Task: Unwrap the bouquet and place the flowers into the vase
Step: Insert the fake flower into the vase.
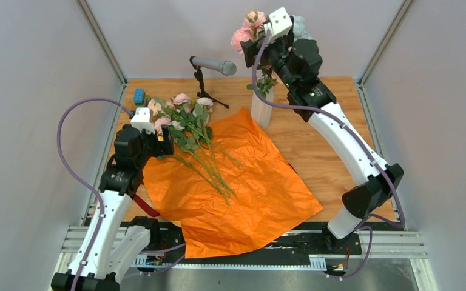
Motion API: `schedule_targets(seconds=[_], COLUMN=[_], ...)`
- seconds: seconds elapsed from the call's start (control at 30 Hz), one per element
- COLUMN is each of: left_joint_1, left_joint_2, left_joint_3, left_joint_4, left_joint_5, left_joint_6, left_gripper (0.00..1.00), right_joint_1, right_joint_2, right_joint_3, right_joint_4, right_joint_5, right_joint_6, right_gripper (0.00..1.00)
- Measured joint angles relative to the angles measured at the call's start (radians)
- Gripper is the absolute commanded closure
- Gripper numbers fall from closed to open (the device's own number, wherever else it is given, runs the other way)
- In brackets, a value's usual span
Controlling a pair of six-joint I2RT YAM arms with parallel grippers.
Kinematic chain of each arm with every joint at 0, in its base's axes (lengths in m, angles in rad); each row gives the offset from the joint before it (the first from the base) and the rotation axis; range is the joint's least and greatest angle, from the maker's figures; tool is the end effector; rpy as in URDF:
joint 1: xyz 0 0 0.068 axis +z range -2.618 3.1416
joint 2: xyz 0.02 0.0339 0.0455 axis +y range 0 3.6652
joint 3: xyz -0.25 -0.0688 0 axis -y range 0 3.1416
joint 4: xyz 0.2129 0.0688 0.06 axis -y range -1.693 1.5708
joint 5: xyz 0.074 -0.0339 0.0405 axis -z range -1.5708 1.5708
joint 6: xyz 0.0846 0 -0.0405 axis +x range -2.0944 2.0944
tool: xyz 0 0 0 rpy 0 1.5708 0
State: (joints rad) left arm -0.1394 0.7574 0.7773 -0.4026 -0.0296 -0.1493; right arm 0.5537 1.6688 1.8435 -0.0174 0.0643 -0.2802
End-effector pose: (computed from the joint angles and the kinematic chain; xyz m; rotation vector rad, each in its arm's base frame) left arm 0.1955 -0.0249 0.2903 -0.0292 1.9566 -0.1615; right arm 0.3432 0.2058 0.4832 -0.5244 1.3156 0.1809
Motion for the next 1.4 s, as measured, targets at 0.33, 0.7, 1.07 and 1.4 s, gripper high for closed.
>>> schedule_targets(seconds=[0.33, 0.7, 1.07, 1.4], left_joint_1=[0.000, 0.000, 0.000, 0.000], left_joint_2=[-0.005, -0.011, -0.018, -0.017], left_joint_3=[-0.006, -0.014, -0.019, -0.020], left_joint_4=[0.000, -0.001, -0.003, -0.006], left_joint_5=[-0.025, -0.049, -0.089, -0.097], left_joint_6=[0.000, 0.000, 0.003, 0.007], left_gripper=[0.00, 0.00, 0.00, 0.00], right_joint_1=[0.018, 0.214, 0.379, 0.332], right_joint_2=[-0.139, -0.190, -0.082, 0.214], right_joint_3=[0.014, 0.040, -0.131, -0.153], right_joint_4=[-0.111, -0.373, -0.442, -0.489], right_joint_5=[-0.129, -0.194, -0.218, -0.278], right_joint_6=[0.032, 0.095, 0.200, 0.227], right_gripper=[0.10, 0.18, 0.34, 0.36])
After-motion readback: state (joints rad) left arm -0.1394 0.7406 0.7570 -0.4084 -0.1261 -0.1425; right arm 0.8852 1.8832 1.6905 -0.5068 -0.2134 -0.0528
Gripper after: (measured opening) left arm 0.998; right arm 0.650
